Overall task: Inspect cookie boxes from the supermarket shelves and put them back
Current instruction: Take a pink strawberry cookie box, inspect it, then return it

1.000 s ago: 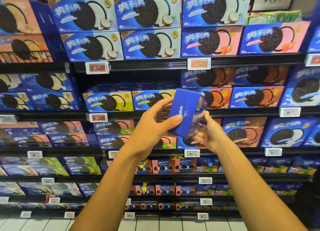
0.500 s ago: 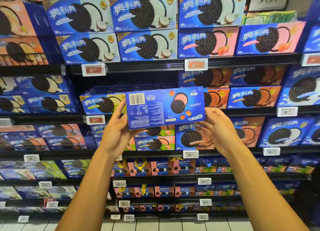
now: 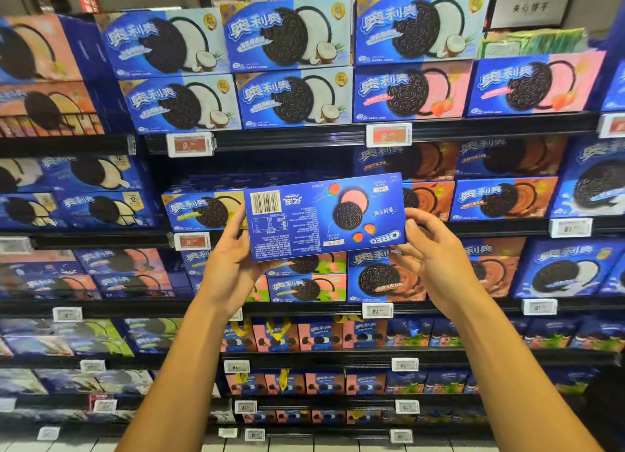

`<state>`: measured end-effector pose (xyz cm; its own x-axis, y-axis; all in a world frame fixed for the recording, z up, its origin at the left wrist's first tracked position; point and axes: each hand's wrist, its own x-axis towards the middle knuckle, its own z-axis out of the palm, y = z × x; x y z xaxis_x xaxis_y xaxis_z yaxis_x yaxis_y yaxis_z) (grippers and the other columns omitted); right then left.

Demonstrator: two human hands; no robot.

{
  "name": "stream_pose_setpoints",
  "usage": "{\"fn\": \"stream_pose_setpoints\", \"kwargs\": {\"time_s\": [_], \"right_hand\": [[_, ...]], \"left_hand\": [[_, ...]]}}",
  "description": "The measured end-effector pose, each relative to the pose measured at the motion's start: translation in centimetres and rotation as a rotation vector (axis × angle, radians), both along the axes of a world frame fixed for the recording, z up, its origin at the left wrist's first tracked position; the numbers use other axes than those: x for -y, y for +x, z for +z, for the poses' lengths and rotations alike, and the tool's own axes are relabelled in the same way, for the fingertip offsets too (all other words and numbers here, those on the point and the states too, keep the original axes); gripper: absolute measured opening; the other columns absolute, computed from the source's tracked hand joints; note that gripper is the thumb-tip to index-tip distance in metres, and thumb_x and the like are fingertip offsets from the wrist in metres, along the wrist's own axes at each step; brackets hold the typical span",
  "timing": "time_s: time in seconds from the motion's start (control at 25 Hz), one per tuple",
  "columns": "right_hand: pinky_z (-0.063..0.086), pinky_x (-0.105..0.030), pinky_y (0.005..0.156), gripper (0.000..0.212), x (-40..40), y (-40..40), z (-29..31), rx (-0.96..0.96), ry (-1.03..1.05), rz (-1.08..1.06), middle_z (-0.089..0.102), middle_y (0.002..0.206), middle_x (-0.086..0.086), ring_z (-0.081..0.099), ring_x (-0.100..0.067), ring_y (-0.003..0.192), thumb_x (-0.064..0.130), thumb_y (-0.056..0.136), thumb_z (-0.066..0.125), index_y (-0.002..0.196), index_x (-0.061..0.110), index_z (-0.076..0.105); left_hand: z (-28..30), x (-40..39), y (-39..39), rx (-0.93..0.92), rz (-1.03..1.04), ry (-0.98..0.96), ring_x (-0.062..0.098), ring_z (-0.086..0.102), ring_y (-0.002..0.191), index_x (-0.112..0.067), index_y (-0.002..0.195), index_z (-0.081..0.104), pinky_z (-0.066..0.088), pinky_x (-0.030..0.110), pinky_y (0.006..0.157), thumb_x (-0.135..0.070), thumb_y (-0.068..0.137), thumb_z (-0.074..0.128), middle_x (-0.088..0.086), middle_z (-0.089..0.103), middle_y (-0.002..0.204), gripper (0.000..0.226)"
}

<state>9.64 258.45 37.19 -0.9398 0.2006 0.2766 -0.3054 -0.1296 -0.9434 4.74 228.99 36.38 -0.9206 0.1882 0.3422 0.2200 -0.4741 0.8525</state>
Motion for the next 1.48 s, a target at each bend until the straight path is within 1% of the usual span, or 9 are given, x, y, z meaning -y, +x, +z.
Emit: {"fn": "stream_pose_setpoints", "kwargs": {"time_s": [0.24, 0.4, 0.52, 0.92, 1.12, 1.24, 1.32, 1.4, 1.48], "right_hand": [[0.058, -0.026, 0.067, 0.053, -0.3, 0.0, 1.3, 0.047, 0.019, 0.157, 0.074, 0.117, 0.005, 0.074, -0.016, 0.094, 0.073, 0.082, 0.057, 0.125, 0.043, 0.064], [0.051, -0.024, 0.049, 0.05, -0.3, -0.7, 1.9, 0.091, -0.009, 0.002, 0.065, 0.064, 0.003, 0.062, -0.014, 0.056, 0.066, 0.09, 0.053, 0.088, 0.023, 0.078], [0.047, -0.022, 0.043, 0.045, -0.6, -1.1, 2.1, 0.078, -0.045, -0.067, 0.051, 0.05, 0.002, 0.059, -0.015, 0.049, 0.057, 0.088, 0.062, 0.078, 0.014, 0.069], [0.048, -0.02, 0.045, 0.052, -0.6, -1.6, 1.4, 0.11, -0.014, -0.074, 0.057, 0.054, 0.003, 0.066, -0.015, 0.057, 0.053, 0.098, 0.054, 0.057, 0.024, 0.07], [0.052, -0.023, 0.047, 0.048, -0.6, -1.6, 1.4, 0.094, -0.021, -0.075, 0.051, 0.05, 0.003, 0.066, -0.014, 0.055, 0.062, 0.088, 0.058, 0.065, 0.022, 0.071], [0.055, -0.025, 0.053, 0.056, -0.8, -1.6, 1.5, 0.107, 0.011, -0.065, 0.05, 0.048, 0.001, 0.063, -0.014, 0.054, 0.06, 0.093, 0.056, 0.055, 0.022, 0.07], [0.052, -0.025, 0.052, 0.06, -0.9, -1.7, 1.7, 0.13, 0.029, -0.087, 0.05, 0.047, -0.002, 0.061, -0.015, 0.053, 0.063, 0.092, 0.053, 0.059, 0.016, 0.068], [0.044, -0.026, 0.049, 0.067, -0.9, -1.7, 1.8, 0.151, 0.105, -0.152, 0.048, 0.043, -0.003, 0.055, -0.016, 0.049, 0.069, 0.09, 0.047, 0.052, 0.016, 0.061], [0.034, -0.029, 0.052, 0.071, -0.9, -1.5, 1.9, 0.147, 0.251, -0.257, 0.045, 0.041, -0.001, 0.045, -0.015, 0.044, 0.073, 0.086, 0.044, 0.04, 0.02, 0.047]], "left_hand": [[0.9, -0.1, 0.3, 0.051, 0.045, -0.212, 0.024, 0.069, 0.101, -0.035, 0.146, 0.041, 0.057, 0.038, 0.071, -0.038, 0.103, 0.039, -0.001, 0.069, 0.124, 0.042], [2.1, -1.0, 1.1, 0.121, 0.18, -0.353, 0.025, 0.072, 0.072, -0.023, 0.099, 0.074, 0.057, 0.031, 0.06, -0.063, 0.089, 0.042, 0.008, 0.074, 0.077, 0.052], [2.5, -1.2, 0.9, 0.116, 0.226, -0.397, 0.024, 0.073, 0.065, -0.019, 0.095, 0.073, 0.057, 0.027, 0.056, -0.067, 0.088, 0.037, 0.011, 0.071, 0.063, 0.06], [2.5, 0.5, 1.2, -0.098, 0.052, -0.427, 0.022, 0.071, 0.088, -0.012, 0.125, 0.059, 0.056, 0.03, 0.07, -0.044, 0.094, 0.04, 0.014, 0.075, 0.099, 0.049], [2.2, 1.4, 1.2, -0.091, 0.152, -0.589, 0.016, 0.062, 0.076, -0.024, 0.115, 0.059, 0.05, 0.037, 0.076, -0.054, 0.09, 0.041, 0.005, 0.068, 0.082, 0.042], [2.6, 1.0, 0.2, -0.078, 0.206, -0.724, 0.015, 0.057, 0.11, -0.03, 0.144, 0.04, 0.048, 0.044, 0.096, -0.05, 0.101, 0.033, 0.003, 0.056, 0.129, 0.048], [2.3, 1.0, 0.2, -0.066, 0.13, -0.574, 0.024, 0.054, 0.124, -0.021, 0.143, 0.043, 0.044, 0.048, 0.105, -0.031, 0.109, 0.032, 0.007, 0.047, 0.148, 0.037], [2.0, 0.6, 0.2, -0.066, 0.142, -0.555, 0.017, 0.065, 0.111, -0.018, 0.127, 0.051, 0.052, 0.037, 0.099, -0.032, 0.108, 0.033, 0.001, 0.065, 0.131, 0.03], [2.8, -0.7, 1.1, -0.056, 0.216, -0.569, -0.001, 0.07, 0.087, -0.025, 0.121, 0.055, 0.055, 0.015, 0.075, -0.053, 0.097, 0.032, -0.019, 0.074, 0.098, 0.044]]}}
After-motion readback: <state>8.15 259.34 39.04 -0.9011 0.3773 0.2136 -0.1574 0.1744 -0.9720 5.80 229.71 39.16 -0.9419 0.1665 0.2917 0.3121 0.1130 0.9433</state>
